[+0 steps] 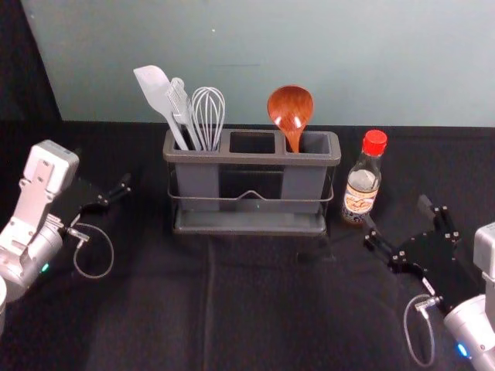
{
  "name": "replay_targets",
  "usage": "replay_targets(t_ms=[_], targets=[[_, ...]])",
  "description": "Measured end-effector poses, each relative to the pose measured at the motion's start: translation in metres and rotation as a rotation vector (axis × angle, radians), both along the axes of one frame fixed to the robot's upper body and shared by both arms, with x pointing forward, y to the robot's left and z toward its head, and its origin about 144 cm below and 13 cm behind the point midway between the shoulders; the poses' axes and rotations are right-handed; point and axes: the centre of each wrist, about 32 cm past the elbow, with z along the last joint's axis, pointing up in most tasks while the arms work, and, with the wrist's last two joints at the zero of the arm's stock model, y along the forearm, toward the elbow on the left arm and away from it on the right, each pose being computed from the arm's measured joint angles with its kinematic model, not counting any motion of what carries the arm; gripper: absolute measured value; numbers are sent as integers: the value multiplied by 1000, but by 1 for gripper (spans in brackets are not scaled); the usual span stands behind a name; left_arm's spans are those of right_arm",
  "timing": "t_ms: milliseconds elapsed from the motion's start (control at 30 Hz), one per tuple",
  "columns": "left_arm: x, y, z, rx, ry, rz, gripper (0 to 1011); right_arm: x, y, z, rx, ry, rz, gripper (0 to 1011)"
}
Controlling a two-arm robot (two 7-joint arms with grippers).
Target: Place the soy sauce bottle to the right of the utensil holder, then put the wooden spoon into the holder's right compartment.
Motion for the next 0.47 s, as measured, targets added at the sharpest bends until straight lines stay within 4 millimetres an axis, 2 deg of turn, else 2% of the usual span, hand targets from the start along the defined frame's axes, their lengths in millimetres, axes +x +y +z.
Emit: replay_targets(t_ms=[467], targets=[[0, 0, 0, 0, 0, 0, 1005, 0, 0, 0, 0, 0, 0, 1003]])
